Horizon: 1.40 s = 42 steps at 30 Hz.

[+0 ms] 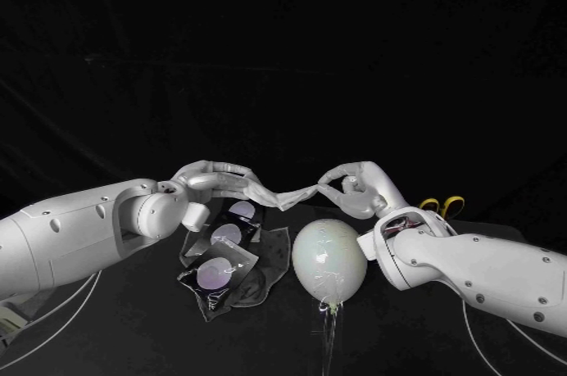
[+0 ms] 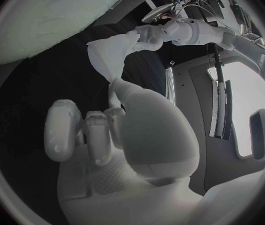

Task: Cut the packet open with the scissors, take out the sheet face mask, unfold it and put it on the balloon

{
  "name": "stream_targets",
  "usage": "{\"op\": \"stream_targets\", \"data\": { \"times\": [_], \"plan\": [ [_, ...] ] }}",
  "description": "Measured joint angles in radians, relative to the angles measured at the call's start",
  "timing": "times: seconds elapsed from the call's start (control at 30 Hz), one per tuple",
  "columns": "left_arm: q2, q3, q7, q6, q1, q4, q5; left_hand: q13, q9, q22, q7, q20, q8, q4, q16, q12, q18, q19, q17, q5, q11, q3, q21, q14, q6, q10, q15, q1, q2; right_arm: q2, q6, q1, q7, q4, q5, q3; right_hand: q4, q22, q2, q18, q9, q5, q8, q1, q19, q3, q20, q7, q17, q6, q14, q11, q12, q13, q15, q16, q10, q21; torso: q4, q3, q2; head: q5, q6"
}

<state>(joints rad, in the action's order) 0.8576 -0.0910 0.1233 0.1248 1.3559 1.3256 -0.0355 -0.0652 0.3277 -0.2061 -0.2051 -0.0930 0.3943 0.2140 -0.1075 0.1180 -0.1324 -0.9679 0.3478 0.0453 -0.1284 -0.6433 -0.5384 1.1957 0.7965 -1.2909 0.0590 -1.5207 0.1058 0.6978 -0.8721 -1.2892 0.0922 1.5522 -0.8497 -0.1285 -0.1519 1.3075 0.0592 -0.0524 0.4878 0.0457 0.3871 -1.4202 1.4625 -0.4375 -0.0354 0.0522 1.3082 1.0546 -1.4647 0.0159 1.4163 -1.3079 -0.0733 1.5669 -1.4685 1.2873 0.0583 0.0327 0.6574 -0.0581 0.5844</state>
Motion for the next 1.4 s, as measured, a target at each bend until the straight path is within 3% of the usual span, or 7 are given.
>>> {"op": "stream_targets", "data": {
  "times": [0.83,1.4],
  "plan": [
    [0.013,0.007,-0.038,0.121,0.006,0.015,-0.005,-0.001,-0.008,-0.017,0.002,0.000,0.005,0.015,-0.011,-0.001,0.000,0.000,0.023,0.002,0.005,-0.046,-0.038,0.022,0.002,-0.013,-0.011,0.041,0.017,0.020,0.010,-0.002,-0.001,0.002,0.003,0.000,0.004,0.000,0.000,0.000,0.000,0.001,0.000,0.000,-0.001,-0.004,0.000,-0.002,-0.001,-0.002,0.000,-0.002,0.000,0.000,0.000,0.000,0.002,0.004,0.0006,0.0004,0.000,-0.002,-0.002],
    [0.013,0.017,-0.053,0.158,0.008,0.013,-0.014,-0.001,-0.011,-0.023,0.004,0.004,0.009,0.022,-0.017,-0.001,0.000,-0.004,0.034,0.001,0.002,-0.061,-0.053,0.029,0.004,-0.019,-0.014,0.055,0.021,0.037,0.027,-0.003,-0.011,0.006,-0.005,0.000,0.004,0.000,0.000,0.000,0.000,0.000,0.000,0.000,-0.001,-0.004,-0.001,-0.003,0.000,-0.004,0.002,-0.002,0.000,0.000,0.002,0.000,0.002,0.004,0.0000,0.0003,0.000,-0.002,0.000]
  ]
}}
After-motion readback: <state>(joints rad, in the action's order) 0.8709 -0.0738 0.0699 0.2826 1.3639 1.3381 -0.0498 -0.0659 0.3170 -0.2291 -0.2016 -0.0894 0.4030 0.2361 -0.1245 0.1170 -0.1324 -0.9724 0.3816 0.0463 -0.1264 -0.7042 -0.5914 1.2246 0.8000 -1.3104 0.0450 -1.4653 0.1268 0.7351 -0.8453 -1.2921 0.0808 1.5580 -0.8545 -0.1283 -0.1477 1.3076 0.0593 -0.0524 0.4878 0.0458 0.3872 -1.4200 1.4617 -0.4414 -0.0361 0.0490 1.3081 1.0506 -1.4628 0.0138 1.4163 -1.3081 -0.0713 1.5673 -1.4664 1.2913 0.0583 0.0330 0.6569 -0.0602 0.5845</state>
